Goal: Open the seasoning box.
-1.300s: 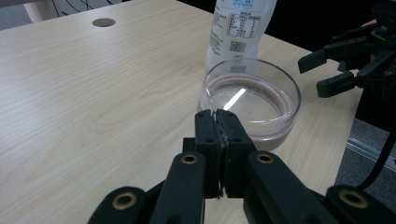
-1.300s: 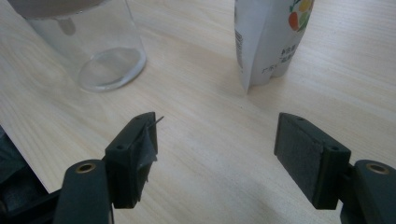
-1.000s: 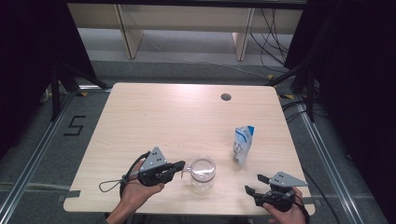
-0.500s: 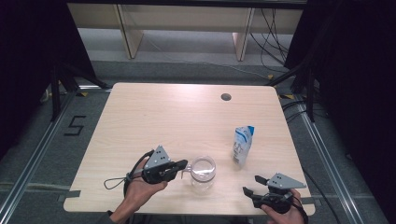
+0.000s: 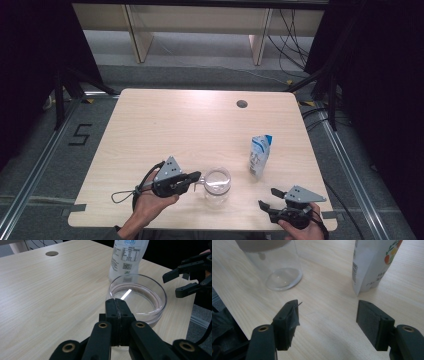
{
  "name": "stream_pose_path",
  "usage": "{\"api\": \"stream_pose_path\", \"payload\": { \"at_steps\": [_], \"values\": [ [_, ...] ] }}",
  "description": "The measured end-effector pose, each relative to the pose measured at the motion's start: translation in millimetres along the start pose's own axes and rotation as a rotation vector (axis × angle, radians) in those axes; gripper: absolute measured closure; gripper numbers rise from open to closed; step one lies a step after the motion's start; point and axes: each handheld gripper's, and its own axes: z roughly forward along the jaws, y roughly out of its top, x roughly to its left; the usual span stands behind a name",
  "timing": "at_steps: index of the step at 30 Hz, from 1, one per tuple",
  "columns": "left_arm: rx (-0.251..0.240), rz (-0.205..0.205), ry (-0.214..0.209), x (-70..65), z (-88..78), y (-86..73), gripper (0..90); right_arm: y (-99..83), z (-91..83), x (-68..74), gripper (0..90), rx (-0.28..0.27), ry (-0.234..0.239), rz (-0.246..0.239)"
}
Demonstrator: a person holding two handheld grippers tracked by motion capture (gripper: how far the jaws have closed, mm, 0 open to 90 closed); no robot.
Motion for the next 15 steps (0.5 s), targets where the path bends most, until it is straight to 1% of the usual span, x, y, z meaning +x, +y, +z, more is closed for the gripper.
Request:
{"api": "stream_pose_path", "payload": {
  "at_steps": [1, 2, 3, 4, 5, 6, 7, 8, 10, 11, 12, 13, 14, 15],
  "values": [
    [0.001, 0.012, 0.001, 0.6, -0.2, 0.2, 89.1, 0.6, 0.4, -0.5, 37.9, -0.009, 0.005, -0.017],
    [0.000, 0.015, -0.002, 0.6, -0.1, 0.3, 89.1, 1.2, 0.2, 0.5, 39.2, -0.007, 0.004, -0.020],
    [0.000, 0.016, -0.001, 0.7, -0.3, 0.2, 89.1, 1.4, -0.2, 3.3, 40.7, -0.007, 0.011, 0.007],
    [-0.001, 0.012, 0.001, 0.5, -0.3, 0.0, 89.1, 2.5, -0.6, 4.2, 42.4, -0.010, 0.012, 0.001],
    [-0.002, 0.014, 0.000, 0.7, -0.4, -0.1, 89.1, 3.7, 0.7, 2.4, 43.7, -0.040, 0.014, -0.037],
    [-0.002, 0.013, 0.000, 0.8, -0.5, -0.4, 89.1, 4.8, 2.1, 3.2, 44.7, -0.046, 0.017, -0.055],
    [-0.004, 0.012, -0.001, 0.9, -0.5, -0.6, 89.1, 5.5, 0.9, 6.6, 45.4, -0.038, 0.030, -0.021],
    [-0.005, 0.011, -0.002, 0.9, -0.4, -0.7, 89.1, 6.7, 1.0, 6.7, 46.7, -0.035, 0.028, -0.036],
    [-0.007, 0.011, 0.000, 0.7, -0.4, -0.9, 89.0, 7.7, 2.3, 9.1, 49.9, -0.054, 0.032, -0.042],
    [-0.007, 0.011, 0.000, 0.7, -0.4, -1.0, 89.0, 9.0, 3.1, 8.9, 52.2, -0.059, 0.056, -0.049],
    [-0.007, 0.012, 0.000, 0.9, -0.4, -1.1, 89.1, 9.9, 1.3, 9.3, 53.3, -0.056, 0.041, -0.052],
    [-0.006, 0.011, 0.000, 1.0, -0.4, -1.3, 89.1, 10.9, 1.9, 10.1, 54.8, -0.070, 0.044, -0.058],
    [-0.006, 0.010, 0.001, 0.9, -0.5, -1.4, 89.0, 11.8, 1.1, 12.2, 55.8, -0.077, 0.041, -0.042],
    [-0.006, 0.009, 0.002, 0.8, -0.5, -1.6, 89.0, 13.0, 0.7, 11.3, 56.8, -0.090, 0.031, -0.060]
  ]
}}
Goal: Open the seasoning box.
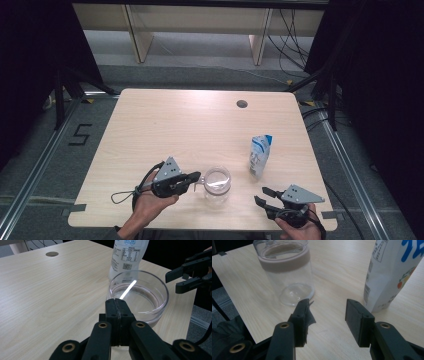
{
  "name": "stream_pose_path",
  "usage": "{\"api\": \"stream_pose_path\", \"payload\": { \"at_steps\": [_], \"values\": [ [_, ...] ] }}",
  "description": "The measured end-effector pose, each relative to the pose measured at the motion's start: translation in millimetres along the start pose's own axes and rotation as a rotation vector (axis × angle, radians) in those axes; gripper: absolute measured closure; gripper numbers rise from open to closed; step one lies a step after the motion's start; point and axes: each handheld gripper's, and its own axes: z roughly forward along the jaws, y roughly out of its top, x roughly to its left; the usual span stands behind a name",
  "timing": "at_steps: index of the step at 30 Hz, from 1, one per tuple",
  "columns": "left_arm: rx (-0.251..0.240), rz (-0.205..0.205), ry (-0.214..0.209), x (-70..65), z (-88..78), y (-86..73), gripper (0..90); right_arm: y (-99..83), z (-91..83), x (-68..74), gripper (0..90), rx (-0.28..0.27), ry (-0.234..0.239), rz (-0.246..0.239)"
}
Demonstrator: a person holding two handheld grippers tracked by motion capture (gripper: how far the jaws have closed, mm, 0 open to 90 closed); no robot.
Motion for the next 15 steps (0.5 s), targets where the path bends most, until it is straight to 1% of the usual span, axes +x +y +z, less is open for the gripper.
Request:
{"api": "stream_pose_path", "payload": {
  "at_steps": [1, 2, 3, 4, 5, 6, 7, 8, 9, 10, 11, 12, 13, 14, 15],
  "values": [
    [0.001, 0.001, 0.001, -0.1, 0.0, -0.2, 89.0, 0.9, 1.5, 0.4, 58.0, 0.000, 0.030, 0.004],
    [0.001, 0.003, 0.001, -0.1, 0.1, -0.2, 89.0, 2.2, 1.4, 1.8, 59.9, -0.003, 0.018, -0.003],
    [0.001, 0.003, 0.002, 0.0, 0.0, -0.2, 89.0, 3.0, 1.7, 4.9, 63.1, 0.001, 0.032, 0.020],
    [0.001, 0.003, 0.001, 0.0, 0.0, -0.2, 89.0, 4.5, 3.0, 6.0, 65.6, -0.012, 0.038, 0.004],
    [0.002, 0.003, 0.002, 0.0, 0.0, -0.2, 88.9, 6.7, 3.5, 6.9, 67.4, -0.021, 0.026, -0.019],
    [0.002, 0.004, 0.002, -0.1, 0.0, -0.2, 88.9, 8.4, 3.9, 9.7, 69.7, -0.024, 0.027, -0.019],
    [0.002, 0.006, 0.003, -0.2, 0.0, -0.3, 88.9, 11.3, 6.2, 9.6, 72.1, -0.045, 0.030, -0.066],
    [0.002, 0.007, 0.002, -0.2, -0.1, -0.3, 88.9, 15.9, 8.8, 17.5, 75.6, -0.035, 0.055, -0.053],
    [0.002, 0.008, 0.003, -0.1, -0.1, -0.4, 88.9, 15.9, 8.8, 17.5, 75.6, -0.035, 0.055, -0.053],
    [0.001, 0.009, 0.003, -0.1, -0.1, -0.5, 88.9, 18.0, 12.2, 18.0, 77.1, -0.054, 0.043, -0.085],
    [0.001, 0.009, 0.004, -0.3, -0.1, -0.8, 88.9, 19.9, 15.5, 18.5, 79.6, -0.055, 0.062, -0.097],
    [0.008, 0.010, 0.013, -0.7, -0.5, -0.7, 88.9, 21.8, 17.6, 19.3, 80.7, -0.054, 0.065, -0.123],
    [0.006, 0.008, 0.011, -0.7, -0.3, -1.0, 88.9, 22.8, 19.8, 21.0, 82.1, -0.042, 0.072, -0.119],
    [0.006, 0.008, 0.011, -0.5, -0.3, -1.2, 88.9, 23.9, 22.3, 21.2, 83.2, -0.050, 0.071, -0.128],
    [0.013, 0.015, 0.010, 0.2, -0.9, -1.3, 88.8, 26.2, 26.6, 23.1, 84.2, -0.058, 0.083, -0.114]
  ]
}}
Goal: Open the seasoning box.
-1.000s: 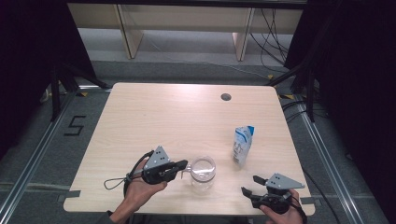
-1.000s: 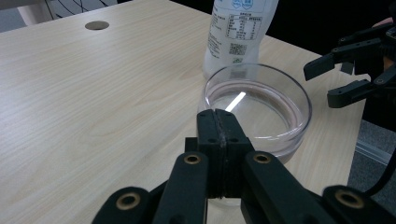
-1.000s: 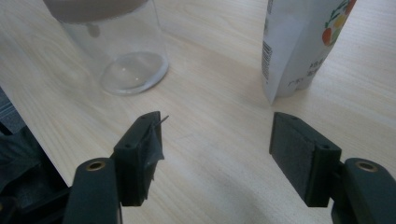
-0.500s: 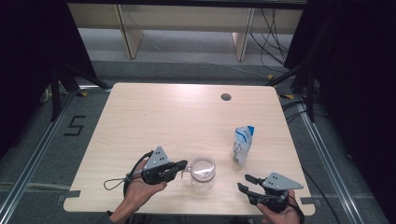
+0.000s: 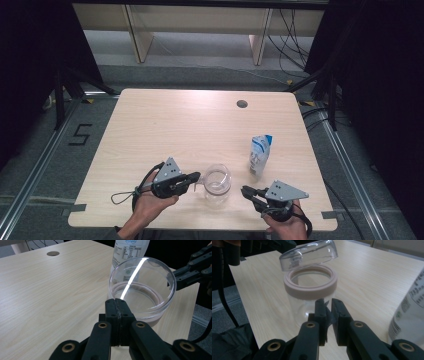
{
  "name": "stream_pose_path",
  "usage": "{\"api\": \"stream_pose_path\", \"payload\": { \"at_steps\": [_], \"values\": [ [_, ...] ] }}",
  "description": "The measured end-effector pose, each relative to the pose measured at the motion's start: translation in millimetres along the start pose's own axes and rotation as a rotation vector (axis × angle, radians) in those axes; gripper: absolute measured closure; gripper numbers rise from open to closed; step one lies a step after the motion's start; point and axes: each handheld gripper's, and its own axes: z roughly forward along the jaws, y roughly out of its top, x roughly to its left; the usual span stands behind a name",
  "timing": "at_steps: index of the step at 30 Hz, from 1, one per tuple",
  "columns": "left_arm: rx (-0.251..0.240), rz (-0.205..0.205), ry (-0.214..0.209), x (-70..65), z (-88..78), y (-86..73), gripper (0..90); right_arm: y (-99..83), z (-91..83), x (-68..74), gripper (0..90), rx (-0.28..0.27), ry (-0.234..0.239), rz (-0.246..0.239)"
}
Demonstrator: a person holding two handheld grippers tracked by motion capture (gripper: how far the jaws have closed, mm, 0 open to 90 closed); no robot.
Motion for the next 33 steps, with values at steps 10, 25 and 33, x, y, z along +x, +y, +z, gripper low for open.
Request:
{"api": "stream_pose_path", "payload": {
  "at_steps": [10, 25, 33],
  "values": [
    [-0.006, -0.010, 0.001, 0.4, 0.9, -0.8, 88.3, 15.8, 15.7, 4.5, 85.8, -0.007, 0.033, -0.024],
    [-0.006, -0.005, -0.003, 0.4, 1.0, -0.4, 86.9, 29.6, 21.5, 2.4, 86.6, -0.007, 0.052, -0.023],
    [-0.074, -0.087, -0.026, 6.6, -6.7, -1.0, 58.0, 33.5, 22.9, 4.4, 86.6, 0.002, 0.071, 0.001]
  ]
}}
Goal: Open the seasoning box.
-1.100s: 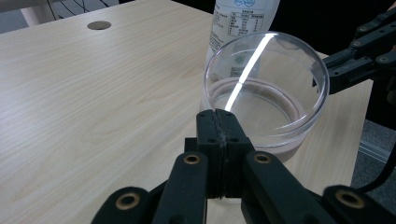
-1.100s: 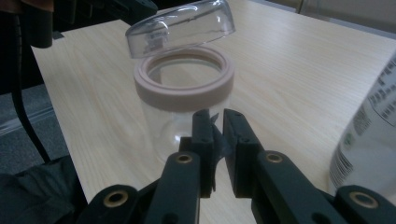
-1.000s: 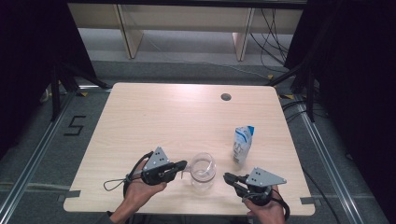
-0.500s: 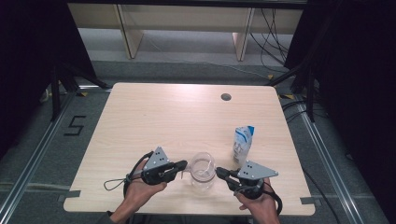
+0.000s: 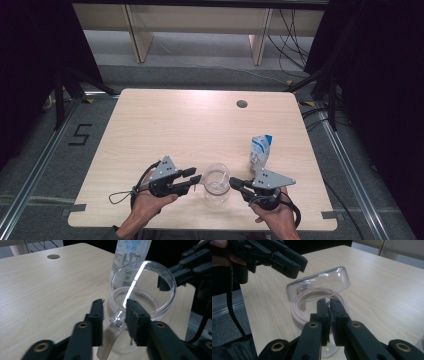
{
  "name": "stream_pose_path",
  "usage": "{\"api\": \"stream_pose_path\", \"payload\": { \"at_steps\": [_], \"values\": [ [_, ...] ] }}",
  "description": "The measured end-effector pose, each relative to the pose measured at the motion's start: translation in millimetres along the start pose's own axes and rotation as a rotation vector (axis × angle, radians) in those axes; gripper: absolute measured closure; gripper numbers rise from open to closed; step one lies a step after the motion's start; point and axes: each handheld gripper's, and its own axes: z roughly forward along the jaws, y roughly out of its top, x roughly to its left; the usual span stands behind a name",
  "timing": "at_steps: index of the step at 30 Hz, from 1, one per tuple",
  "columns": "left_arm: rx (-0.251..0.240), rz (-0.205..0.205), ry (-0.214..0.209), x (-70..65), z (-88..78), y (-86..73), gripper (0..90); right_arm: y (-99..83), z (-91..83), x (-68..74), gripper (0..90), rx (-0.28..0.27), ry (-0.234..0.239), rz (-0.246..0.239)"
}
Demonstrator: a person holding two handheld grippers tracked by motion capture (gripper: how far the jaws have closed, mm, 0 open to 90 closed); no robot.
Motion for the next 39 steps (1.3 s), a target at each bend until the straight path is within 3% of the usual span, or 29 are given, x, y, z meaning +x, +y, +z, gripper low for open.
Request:
{"api": "stream_pose_path", "payload": {
  "at_steps": [3, 7, 8, 12, 14, 18, 19, 22, 26, 28, 33, 39],
  "values": [
    [-0.007, -0.014, -0.018, 0.6, -7.8, -2.6, 46.2, 1.5, -1.3, -0.5, 86.6, -0.013, -0.018, -0.024],
    [0.027, -0.015, 0.001, -0.3, -17.1, -13.1, 31.2, 2.8, 0.4, -0.6, 86.6, -0.026, -0.004, -0.025],
    [0.038, -0.006, 0.007, -0.3, -18.6, -16.5, 28.5, 3.5, 0.1, 0.0, 86.6, -0.023, -0.021, -0.028],
    [0.088, 0.041, 0.064, -3.1, -24.4, -30.8, 22.2, 7.4, 1.1, 2.8, 86.5, -0.017, -0.003, -0.019],
    [0.105, 0.037, 0.072, -3.3, -26.3, -36.8, 20.9, 9.6, 1.1, 4.9, 86.4, -0.013, -0.004, -0.014],
    [0.124, 0.018, 0.082, -1.4, -27.1, -44.9, 18.3, 14.1, 5.0, 6.0, 86.2, -0.040, -0.022, -0.052],
    [0.133, 0.021, 0.092, -0.8, -27.7, -46.0, 18.3, 15.1, 5.9, 6.4, 86.1, -0.041, 0.005, -0.042],
    [0.142, 0.008, 0.100, 0.5, -28.1, -50.8, 17.0, 18.5, 5.9, 8.1, 86.1, -0.033, -0.008, -0.051],
    [0.156, 0.008, 0.155, -2.5, -29.9, -57.8, 17.1, 21.8, 7.5, 11.3, 86.0, -0.040, -0.001, -0.037],
    [0.154, 0.001, 0.148, -3.2, -29.7, -61.2, 17.1, 23.8, 7.8, 13.2, 86.0, -0.024, 0.004, -0.031],
    [0.161, -0.017, 0.153, -4.2, -31.1, -65.5, 17.1, 29.8, 12.6, 14.6, 85.7, -0.050, 0.009, -0.072],
    [0.166, -0.009, 0.163, -3.2, -31.8, -66.2, 16.6, 35.4, 17.6, 18.9, 85.6, -0.057, 0.013, -0.081]
  ]
}}
